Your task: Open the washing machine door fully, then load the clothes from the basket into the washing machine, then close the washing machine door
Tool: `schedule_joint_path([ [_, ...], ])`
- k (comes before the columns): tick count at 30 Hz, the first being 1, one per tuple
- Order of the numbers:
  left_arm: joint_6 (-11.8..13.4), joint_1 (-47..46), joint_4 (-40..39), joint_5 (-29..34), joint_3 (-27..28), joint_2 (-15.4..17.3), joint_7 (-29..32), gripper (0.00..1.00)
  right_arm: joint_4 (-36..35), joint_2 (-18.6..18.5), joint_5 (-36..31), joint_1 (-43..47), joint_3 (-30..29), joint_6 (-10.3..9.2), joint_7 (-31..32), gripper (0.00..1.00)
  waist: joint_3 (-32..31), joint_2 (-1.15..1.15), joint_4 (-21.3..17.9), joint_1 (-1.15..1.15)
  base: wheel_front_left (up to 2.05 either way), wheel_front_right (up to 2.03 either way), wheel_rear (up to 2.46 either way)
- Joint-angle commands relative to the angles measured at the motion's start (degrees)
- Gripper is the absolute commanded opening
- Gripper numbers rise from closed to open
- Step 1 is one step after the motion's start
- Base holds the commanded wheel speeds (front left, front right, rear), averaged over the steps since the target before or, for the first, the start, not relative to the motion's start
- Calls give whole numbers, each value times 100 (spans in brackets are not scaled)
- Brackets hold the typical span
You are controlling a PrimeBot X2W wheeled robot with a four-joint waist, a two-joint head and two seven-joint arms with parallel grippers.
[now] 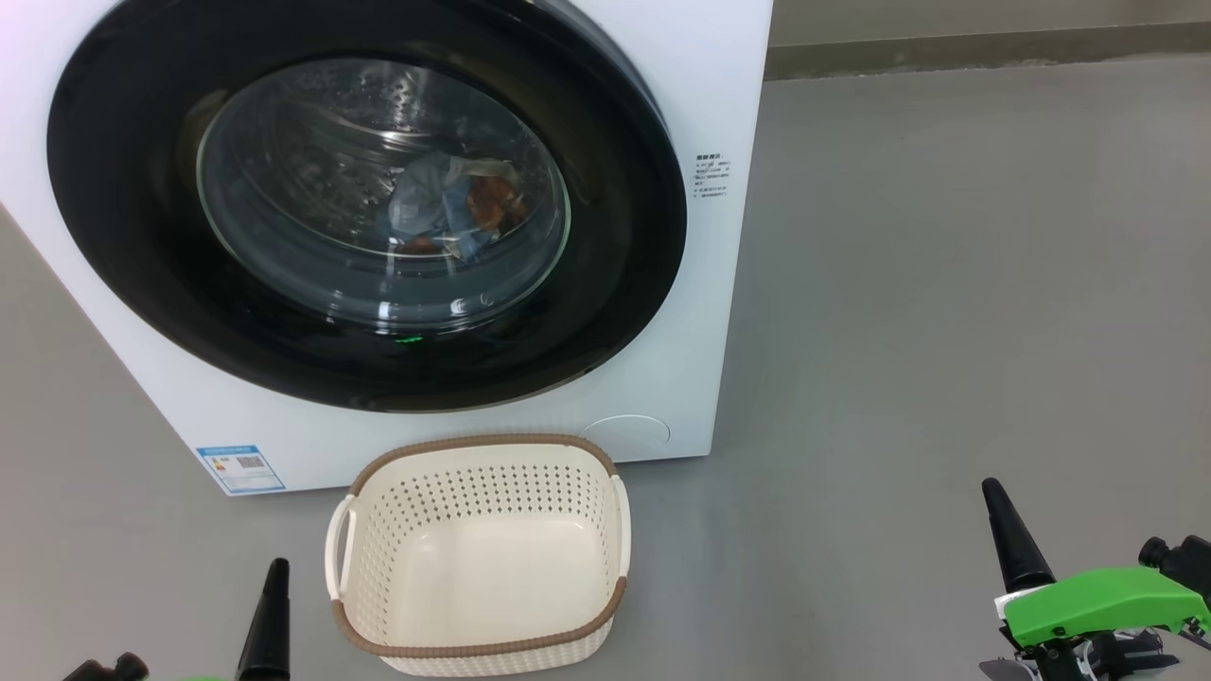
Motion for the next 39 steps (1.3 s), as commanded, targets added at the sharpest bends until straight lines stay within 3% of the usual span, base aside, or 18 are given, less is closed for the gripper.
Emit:
schedule_joint_path([
  [1, 1, -271, -192, -104, 170, 44, 44, 0, -184, -41, 126, -226, -5, 1, 43, 0, 2, 0, 2, 0, 0, 0, 0],
  [39, 2, -363, -348, -1618, 749, -259, 670, 0, -401, 218, 1957, -258, -497, 0, 671, 0, 71, 0, 45, 0, 0, 0, 0],
])
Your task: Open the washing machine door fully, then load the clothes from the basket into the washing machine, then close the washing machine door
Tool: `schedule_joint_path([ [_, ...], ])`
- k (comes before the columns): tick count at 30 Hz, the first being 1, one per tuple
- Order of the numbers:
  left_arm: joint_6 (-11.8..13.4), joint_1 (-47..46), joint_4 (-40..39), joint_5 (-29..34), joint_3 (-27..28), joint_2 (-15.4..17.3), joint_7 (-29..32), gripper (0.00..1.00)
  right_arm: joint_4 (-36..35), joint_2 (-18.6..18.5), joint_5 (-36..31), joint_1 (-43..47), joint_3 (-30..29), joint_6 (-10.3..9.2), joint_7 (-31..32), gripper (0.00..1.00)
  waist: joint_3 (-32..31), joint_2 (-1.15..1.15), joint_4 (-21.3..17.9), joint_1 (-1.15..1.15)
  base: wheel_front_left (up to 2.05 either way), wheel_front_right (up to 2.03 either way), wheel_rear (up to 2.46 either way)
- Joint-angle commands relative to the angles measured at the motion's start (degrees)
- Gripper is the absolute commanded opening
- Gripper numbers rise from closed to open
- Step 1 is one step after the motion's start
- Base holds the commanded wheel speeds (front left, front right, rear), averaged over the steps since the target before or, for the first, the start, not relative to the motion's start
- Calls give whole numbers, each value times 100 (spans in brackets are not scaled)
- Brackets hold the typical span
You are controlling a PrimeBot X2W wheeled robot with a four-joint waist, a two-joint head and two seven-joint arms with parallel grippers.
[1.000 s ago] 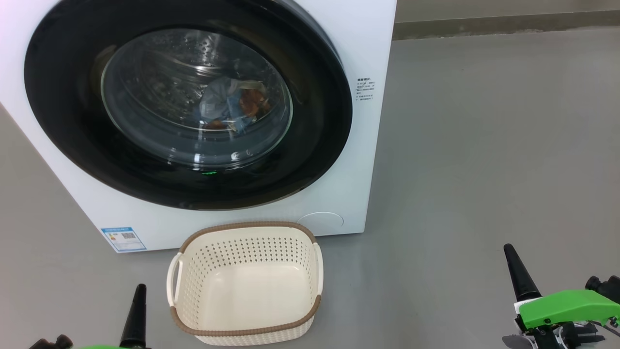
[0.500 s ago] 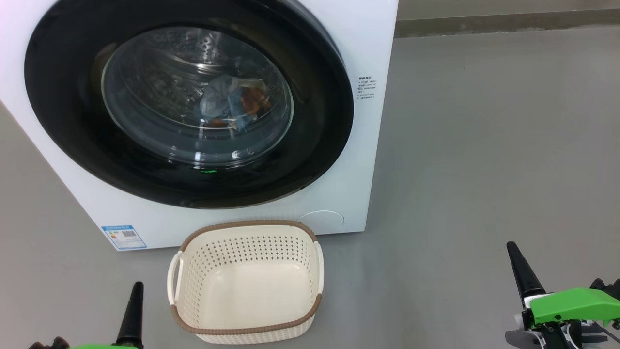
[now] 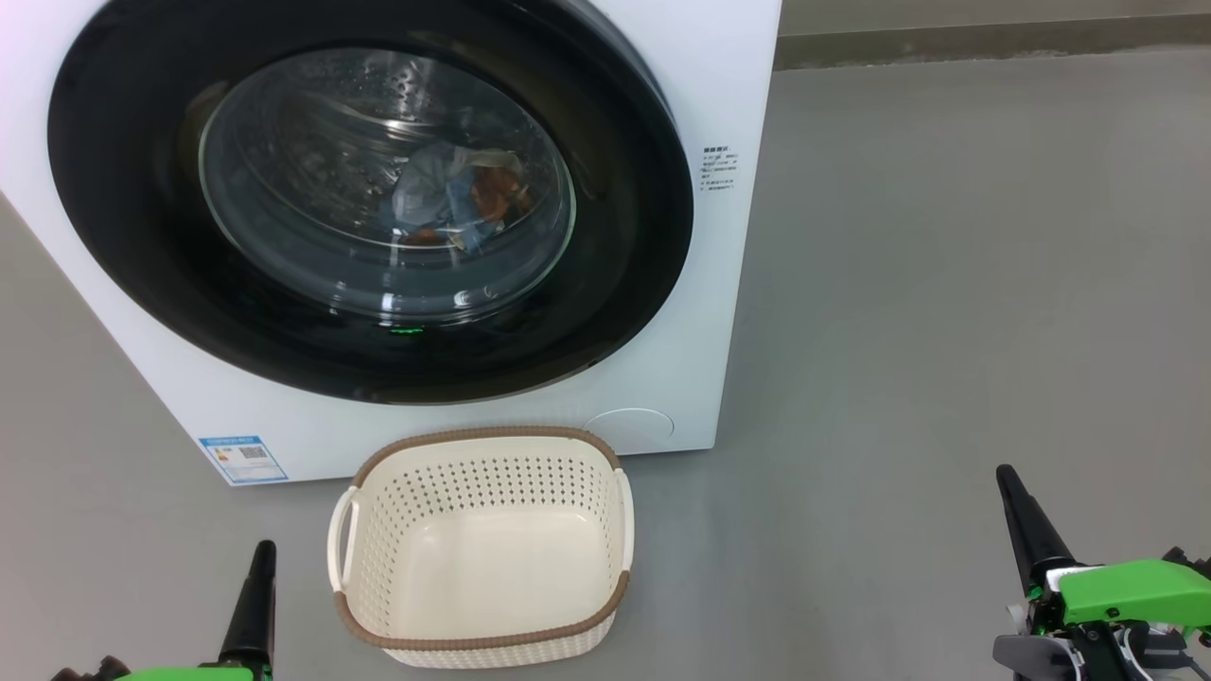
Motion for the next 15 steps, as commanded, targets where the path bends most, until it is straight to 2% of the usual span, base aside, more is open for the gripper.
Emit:
schedule_joint_path([
  [1, 2, -252, -201, -145, 207, 28, 75, 0, -195, -30, 175, -240, 33, 1, 57, 0, 3, 0, 2, 0, 0, 0, 0],
  [15, 2, -287, -260, -717, 426, -87, 311, 0, -277, 68, 866, -252, -153, 1, 295, 0, 29, 0, 19, 0, 0, 0, 0],
])
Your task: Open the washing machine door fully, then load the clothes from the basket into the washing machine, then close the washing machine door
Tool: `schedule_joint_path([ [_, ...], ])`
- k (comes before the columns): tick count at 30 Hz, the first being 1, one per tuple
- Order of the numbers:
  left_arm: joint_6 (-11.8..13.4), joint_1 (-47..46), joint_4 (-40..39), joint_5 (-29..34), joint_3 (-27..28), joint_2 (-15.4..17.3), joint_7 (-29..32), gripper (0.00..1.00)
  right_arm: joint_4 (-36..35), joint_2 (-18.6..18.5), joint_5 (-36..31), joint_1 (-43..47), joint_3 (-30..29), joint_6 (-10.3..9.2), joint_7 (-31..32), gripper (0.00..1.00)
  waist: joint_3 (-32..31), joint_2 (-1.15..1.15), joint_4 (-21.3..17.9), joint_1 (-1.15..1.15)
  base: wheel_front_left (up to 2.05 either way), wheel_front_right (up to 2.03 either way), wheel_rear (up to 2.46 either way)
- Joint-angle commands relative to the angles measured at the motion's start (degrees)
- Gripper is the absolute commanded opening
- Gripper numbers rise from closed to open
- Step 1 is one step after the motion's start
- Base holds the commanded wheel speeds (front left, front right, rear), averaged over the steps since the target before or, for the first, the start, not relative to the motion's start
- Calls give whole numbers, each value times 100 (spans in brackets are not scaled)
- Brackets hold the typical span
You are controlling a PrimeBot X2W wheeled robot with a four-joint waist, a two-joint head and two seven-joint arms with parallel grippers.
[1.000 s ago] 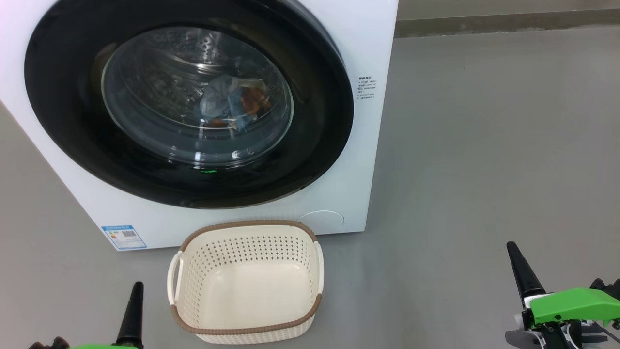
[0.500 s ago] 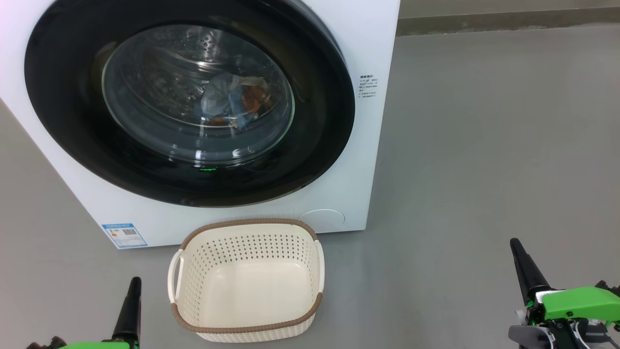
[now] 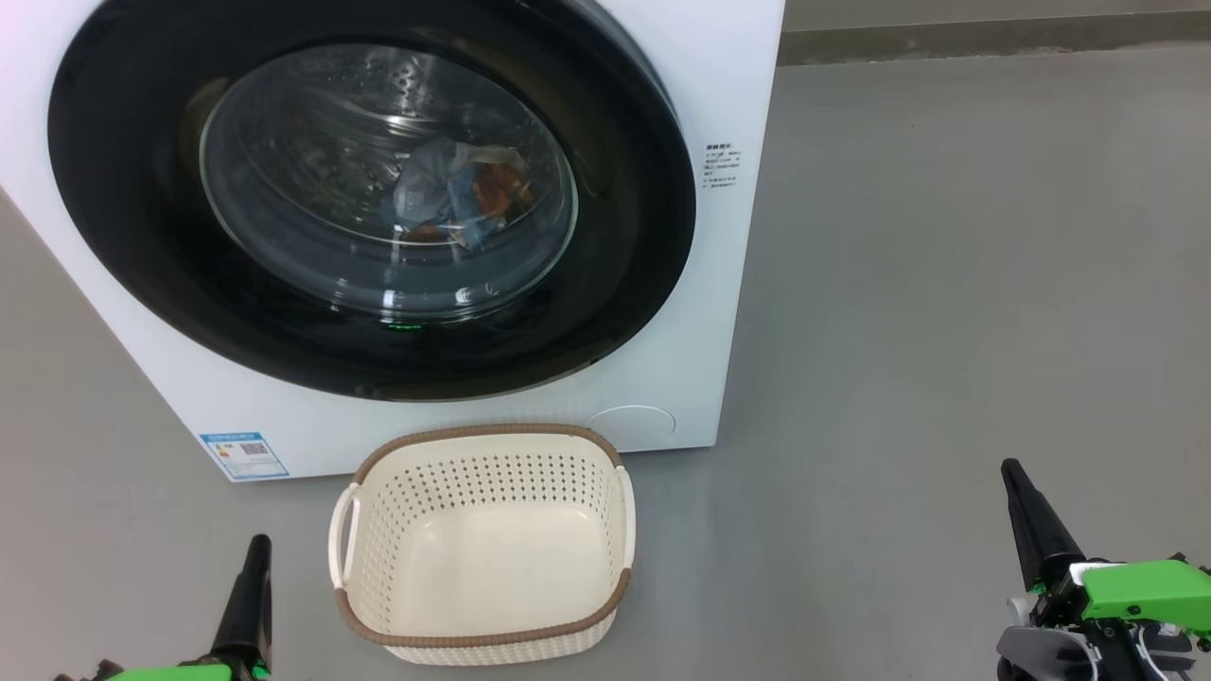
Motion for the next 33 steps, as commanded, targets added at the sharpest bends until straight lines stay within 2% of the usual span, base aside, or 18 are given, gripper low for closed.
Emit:
schedule_joint_path([
  [1, 2, -282, -190, -133, 231, 37, 74, 0, -196, -32, 186, -250, 59, 2, 81, 0, 3, 0, 2, 0, 0, 0, 0],
  [33, 2, -284, -193, -160, 243, 30, 87, 0, -200, -27, 220, -251, 50, 2, 93, 0, 5, 0, 3, 0, 0, 0, 0],
])
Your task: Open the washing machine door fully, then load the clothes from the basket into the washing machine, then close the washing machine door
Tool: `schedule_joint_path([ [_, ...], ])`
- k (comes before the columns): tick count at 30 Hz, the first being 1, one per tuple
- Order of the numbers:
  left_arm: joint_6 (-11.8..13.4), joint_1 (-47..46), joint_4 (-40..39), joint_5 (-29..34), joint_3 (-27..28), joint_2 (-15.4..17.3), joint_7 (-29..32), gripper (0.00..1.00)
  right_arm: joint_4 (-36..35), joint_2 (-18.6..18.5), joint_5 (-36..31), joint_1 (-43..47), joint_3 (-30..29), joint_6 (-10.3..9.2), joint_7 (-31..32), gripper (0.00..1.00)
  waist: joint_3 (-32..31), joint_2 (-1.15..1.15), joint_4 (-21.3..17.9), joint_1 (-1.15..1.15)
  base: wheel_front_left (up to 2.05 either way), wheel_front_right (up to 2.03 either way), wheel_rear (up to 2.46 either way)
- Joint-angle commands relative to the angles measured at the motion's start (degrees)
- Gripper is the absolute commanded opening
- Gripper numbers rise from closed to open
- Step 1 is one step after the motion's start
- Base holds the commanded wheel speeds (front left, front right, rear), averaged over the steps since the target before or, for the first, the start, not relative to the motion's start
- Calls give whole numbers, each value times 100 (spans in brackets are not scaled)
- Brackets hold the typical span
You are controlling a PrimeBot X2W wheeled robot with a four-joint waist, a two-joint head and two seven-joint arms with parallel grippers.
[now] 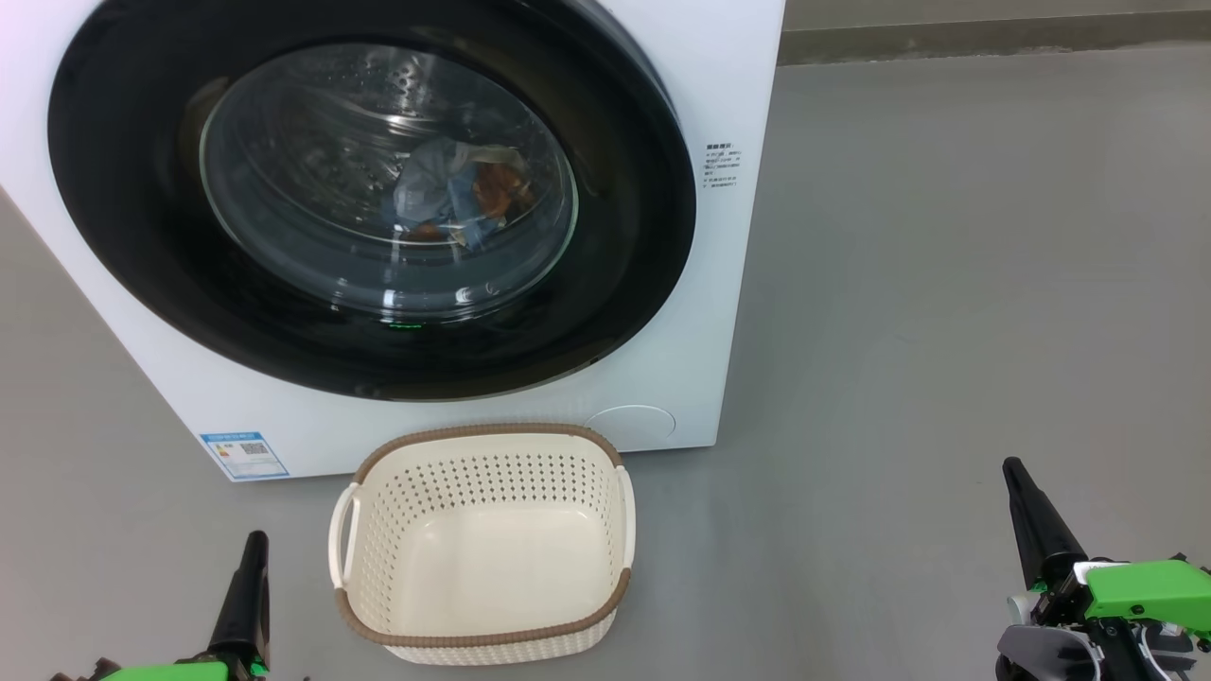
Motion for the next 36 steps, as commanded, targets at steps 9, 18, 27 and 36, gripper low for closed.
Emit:
schedule_joint_path([
  [9, 2, -240, -176, -47, 186, 52, 39, 0, -172, -49, 22, -250, 101, 2, 27, 0, 0, 0, 0, 0, 0, 0, 0],
  [18, 2, -240, -176, -47, 187, 52, 39, 0, -172, -49, 23, -250, 102, 2, 27, 0, 0, 0, 0, 0, 0, 0, 0],
  [27, 2, -240, -176, -46, 187, 52, 39, 0, -172, -49, 24, -250, 103, 2, 26, 0, 0, 0, 0, 0, 0, 0, 0],
  [36, 2, -240, -176, -46, 187, 52, 40, 0, -172, -49, 24, -250, 103, 2, 26, 0, 0, 0, 0, 0, 0, 0, 0],
])
